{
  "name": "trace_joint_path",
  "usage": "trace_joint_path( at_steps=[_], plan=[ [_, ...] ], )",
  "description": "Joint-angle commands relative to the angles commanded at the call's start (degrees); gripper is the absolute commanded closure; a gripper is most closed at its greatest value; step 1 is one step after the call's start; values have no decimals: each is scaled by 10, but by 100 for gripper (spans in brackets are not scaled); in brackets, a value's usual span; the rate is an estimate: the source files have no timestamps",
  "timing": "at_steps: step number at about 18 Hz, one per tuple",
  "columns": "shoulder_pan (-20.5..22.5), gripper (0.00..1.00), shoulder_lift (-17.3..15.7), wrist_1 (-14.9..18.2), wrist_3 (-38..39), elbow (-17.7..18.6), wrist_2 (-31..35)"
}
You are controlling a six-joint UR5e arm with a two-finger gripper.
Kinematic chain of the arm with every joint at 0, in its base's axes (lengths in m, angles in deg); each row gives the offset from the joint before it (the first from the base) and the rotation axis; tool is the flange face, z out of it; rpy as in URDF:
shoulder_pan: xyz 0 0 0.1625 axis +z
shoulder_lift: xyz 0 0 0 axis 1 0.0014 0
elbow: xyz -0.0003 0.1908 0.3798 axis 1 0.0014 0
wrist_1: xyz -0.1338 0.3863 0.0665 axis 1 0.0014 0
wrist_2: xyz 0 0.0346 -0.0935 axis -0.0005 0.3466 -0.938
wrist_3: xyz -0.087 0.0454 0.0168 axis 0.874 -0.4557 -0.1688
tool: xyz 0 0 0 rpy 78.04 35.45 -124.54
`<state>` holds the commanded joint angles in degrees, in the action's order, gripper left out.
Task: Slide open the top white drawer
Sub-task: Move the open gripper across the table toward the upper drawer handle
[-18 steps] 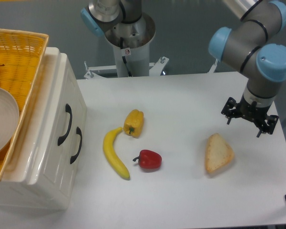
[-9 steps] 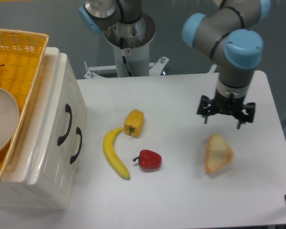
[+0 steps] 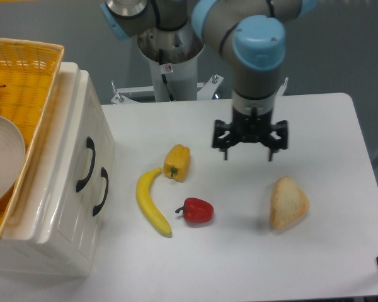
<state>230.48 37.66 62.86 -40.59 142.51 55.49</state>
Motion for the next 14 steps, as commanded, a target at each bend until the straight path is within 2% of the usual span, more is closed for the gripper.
trace_joint_path(
  at_steps=[2, 5, 8, 11, 14],
  plan=[
    [-22, 0, 0, 23, 6, -6, -12],
    [-23, 0, 4, 66, 9, -29, -65],
    [-29, 0, 4, 108, 9, -45, -76],
    [-50, 0, 4, 124, 10, -40, -78],
    [-75, 0, 4, 122, 40, -39, -77]
  ],
)
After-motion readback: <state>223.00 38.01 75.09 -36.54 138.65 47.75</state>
